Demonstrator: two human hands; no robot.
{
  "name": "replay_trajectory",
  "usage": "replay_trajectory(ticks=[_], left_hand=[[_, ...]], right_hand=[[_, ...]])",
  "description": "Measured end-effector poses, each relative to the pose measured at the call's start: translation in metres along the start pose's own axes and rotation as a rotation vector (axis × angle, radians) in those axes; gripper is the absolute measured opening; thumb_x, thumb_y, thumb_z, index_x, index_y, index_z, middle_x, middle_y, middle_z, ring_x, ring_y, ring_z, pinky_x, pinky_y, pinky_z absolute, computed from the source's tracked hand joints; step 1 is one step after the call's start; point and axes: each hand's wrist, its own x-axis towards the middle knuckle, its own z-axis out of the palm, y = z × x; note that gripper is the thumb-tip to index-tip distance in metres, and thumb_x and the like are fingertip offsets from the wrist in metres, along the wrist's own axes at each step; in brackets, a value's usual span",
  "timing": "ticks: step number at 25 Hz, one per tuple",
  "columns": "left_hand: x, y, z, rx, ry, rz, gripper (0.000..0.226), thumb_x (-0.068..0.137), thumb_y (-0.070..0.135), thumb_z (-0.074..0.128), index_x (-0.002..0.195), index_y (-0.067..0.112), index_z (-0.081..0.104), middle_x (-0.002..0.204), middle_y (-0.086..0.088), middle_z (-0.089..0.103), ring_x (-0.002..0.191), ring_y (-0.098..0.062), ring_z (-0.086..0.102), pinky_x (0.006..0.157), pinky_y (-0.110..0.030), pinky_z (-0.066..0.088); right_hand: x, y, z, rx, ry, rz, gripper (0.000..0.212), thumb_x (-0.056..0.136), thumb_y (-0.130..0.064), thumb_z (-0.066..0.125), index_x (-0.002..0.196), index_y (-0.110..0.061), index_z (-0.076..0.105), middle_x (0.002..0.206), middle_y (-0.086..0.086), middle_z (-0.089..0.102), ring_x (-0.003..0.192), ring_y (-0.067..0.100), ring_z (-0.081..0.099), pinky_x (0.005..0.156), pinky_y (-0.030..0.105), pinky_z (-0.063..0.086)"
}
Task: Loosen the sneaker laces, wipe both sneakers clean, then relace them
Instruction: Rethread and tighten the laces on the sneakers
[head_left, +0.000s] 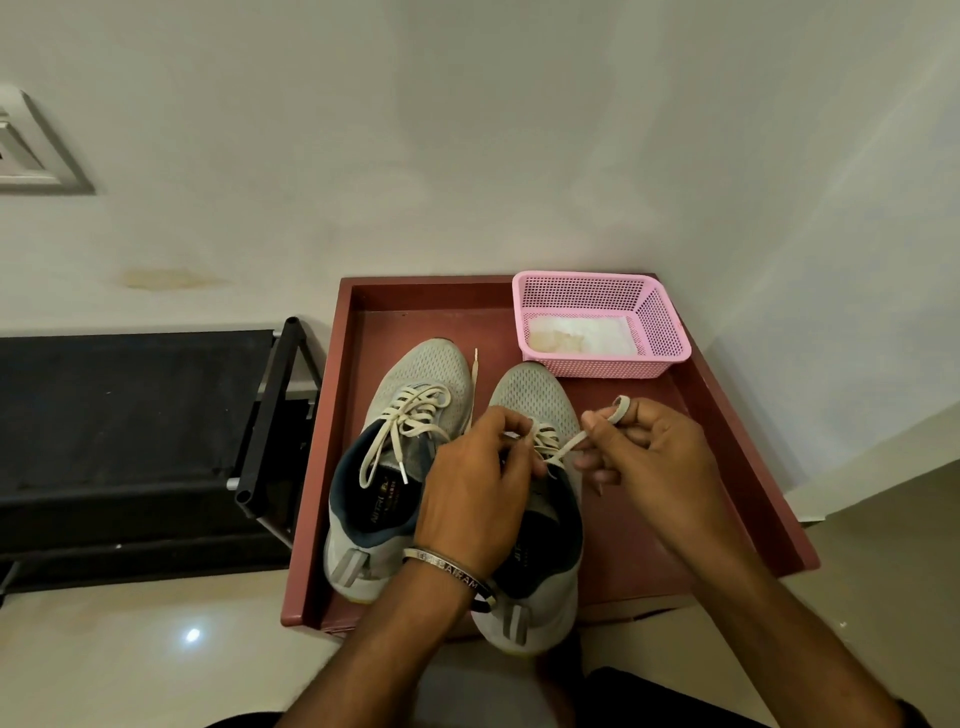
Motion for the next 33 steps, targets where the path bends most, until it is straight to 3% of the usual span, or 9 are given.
replay_trajectory(ticks=[4, 7, 12, 15, 18, 22, 25, 28, 33], left_hand=[[0.0, -0.002, 0.003, 0.233, 0.013, 0.153, 0.018, 0.098, 0.029, 0.053, 0.108, 0.031, 0.068, 0.081, 0.008, 0.072, 0.081, -0.012, 0.063, 0.07, -0.033, 0.047], [-0.002, 0.0, 0.005, 0.254, 0.03, 0.244, 0.012, 0.094, 0.026, 0.059, 0.091, 0.022, 0.07, 0.076, 0.001, 0.069, 0.072, -0.017, 0.059, 0.058, -0.025, 0.032], [0.001, -0.002, 0.005, 0.1, 0.046, 0.085, 0.023, 0.097, 0.035, 0.056, 0.079, 0.021, 0.061, 0.066, 0.002, 0.063, 0.061, -0.011, 0.057, 0.056, -0.035, 0.044], [0.003, -0.004, 0.003, 0.024, 0.034, -0.013, 0.029, 0.097, 0.037, 0.056, 0.074, 0.02, 0.059, 0.066, 0.003, 0.064, 0.062, -0.009, 0.058, 0.063, -0.039, 0.049], [0.003, -0.002, 0.002, -0.009, 0.027, -0.035, 0.027, 0.099, 0.033, 0.054, 0.077, 0.019, 0.063, 0.071, 0.008, 0.068, 0.07, -0.005, 0.062, 0.069, -0.031, 0.05], [0.003, -0.001, 0.001, -0.057, 0.026, -0.041, 0.022, 0.099, 0.032, 0.054, 0.081, 0.022, 0.061, 0.071, 0.009, 0.069, 0.07, -0.004, 0.063, 0.064, -0.023, 0.047], [0.003, -0.002, 0.001, -0.075, -0.001, -0.033, 0.021, 0.098, 0.035, 0.056, 0.085, 0.021, 0.063, 0.073, 0.005, 0.069, 0.07, -0.007, 0.064, 0.069, -0.033, 0.051], [0.004, -0.003, 0.0, -0.145, -0.008, -0.043, 0.017, 0.096, 0.033, 0.059, 0.087, 0.021, 0.067, 0.076, 0.003, 0.071, 0.075, -0.012, 0.067, 0.073, -0.04, 0.055], [0.009, -0.009, -0.002, -0.215, -0.066, -0.049, 0.009, 0.092, 0.02, 0.066, 0.095, 0.024, 0.073, 0.087, 0.005, 0.075, 0.086, -0.011, 0.071, 0.081, -0.042, 0.059]], right_hand=[[-0.002, -0.012, 0.015, 0.03, -0.01, -0.205, 0.01, 0.09, -0.014, 0.068, 0.096, -0.01, 0.075, 0.081, -0.002, 0.077, 0.073, 0.013, 0.073, 0.066, 0.02, 0.057], [0.002, -0.008, 0.03, 0.005, -0.115, -0.32, 0.013, 0.087, -0.013, 0.07, 0.097, -0.015, 0.078, 0.093, -0.008, 0.077, 0.09, 0.009, 0.072, 0.082, 0.028, 0.058], [0.01, 0.007, 0.016, -0.125, -0.346, -0.317, 0.033, 0.094, -0.035, 0.054, 0.123, -0.025, 0.067, 0.118, -0.014, 0.07, 0.112, 0.002, 0.064, 0.095, 0.028, 0.053], [0.012, 0.01, -0.004, -0.372, -0.272, -0.392, 0.029, 0.096, -0.04, 0.054, 0.12, -0.03, 0.068, 0.101, -0.016, 0.072, 0.092, 0.002, 0.069, 0.077, 0.034, 0.059], [0.015, 0.008, -0.017, -0.678, -0.013, -0.336, 0.027, 0.095, -0.05, 0.053, 0.102, -0.031, 0.071, 0.077, -0.012, 0.071, 0.066, 0.006, 0.065, 0.057, 0.037, 0.056], [0.018, 0.014, -0.022, -1.097, 0.063, -0.1, 0.033, 0.087, -0.051, 0.065, 0.111, -0.029, 0.069, 0.097, -0.009, 0.073, 0.085, 0.015, 0.067, 0.073, 0.035, 0.058], [0.014, 0.012, -0.01, -0.742, -0.052, -0.405, 0.018, 0.089, -0.034, 0.069, 0.105, -0.03, 0.074, 0.099, -0.014, 0.071, 0.093, 0.009, 0.065, 0.077, 0.032, 0.056], [0.009, 0.007, 0.006, -0.278, -0.357, -0.278, 0.025, 0.092, -0.012, 0.066, 0.098, -0.035, 0.074, 0.093, -0.016, 0.074, 0.09, 0.002, 0.068, 0.076, 0.019, 0.054], [0.012, 0.013, 0.006, -0.129, -0.389, -0.15, 0.009, 0.088, -0.006, 0.069, 0.095, -0.01, 0.074, 0.088, 0.005, 0.075, 0.085, 0.013, 0.071, 0.074, 0.021, 0.056]])
